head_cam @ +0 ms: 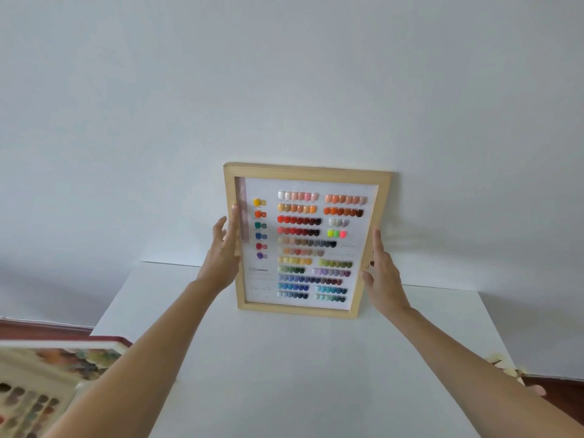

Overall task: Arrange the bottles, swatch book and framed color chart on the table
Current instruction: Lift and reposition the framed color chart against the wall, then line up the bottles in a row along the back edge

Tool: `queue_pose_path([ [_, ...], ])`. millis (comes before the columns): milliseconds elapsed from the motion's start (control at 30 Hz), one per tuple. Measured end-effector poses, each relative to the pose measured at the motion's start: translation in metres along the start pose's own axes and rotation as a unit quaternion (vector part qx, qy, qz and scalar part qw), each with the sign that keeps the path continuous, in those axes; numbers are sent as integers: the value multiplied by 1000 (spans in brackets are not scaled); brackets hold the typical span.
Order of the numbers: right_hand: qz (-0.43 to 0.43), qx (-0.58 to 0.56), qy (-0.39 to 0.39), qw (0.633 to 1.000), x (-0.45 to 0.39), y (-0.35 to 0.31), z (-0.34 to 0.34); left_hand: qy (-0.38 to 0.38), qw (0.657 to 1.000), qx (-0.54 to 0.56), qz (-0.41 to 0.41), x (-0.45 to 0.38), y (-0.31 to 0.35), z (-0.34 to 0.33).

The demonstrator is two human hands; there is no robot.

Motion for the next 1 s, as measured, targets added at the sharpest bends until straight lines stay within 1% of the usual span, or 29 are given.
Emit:
queue_pose_path([
  [100,4,6,1,1000,12,-7,12,11,1000,-3,28,19,11,8],
  [167,11,6,-5,1000,22,-11,23,33,999,-9,30,34,22,14],
  [300,4,24,-13,1000,49,-11,47,69,998,-7,9,61,43,22],
  [500,-42,32,-11,999,97,1,86,71,996,-1,-49,91,83,9],
  [667,-94,41,1,995,137,13,125,24,994,21,-109,108,128,-19],
  [767,-132,67,28,989,162,19,151,-24,987,37,-154,116,155,-34],
  [833,-155,76,47,984,179,21,166,-42,981,43,-186,122,171,-44],
  [1000,-172,95,81,977,217,25,197,-87,965,57,-240,140,207,-62],
])
Point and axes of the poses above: each hand's wrist, its own x-axis away from the middle knuckle, its own z-axis out of the back of the hand, y = z × x, the point moved 1 cm from there along -x, towards the middle knuckle, and after that the axes turned 15 degrees about -x, right-handed, at the moved point
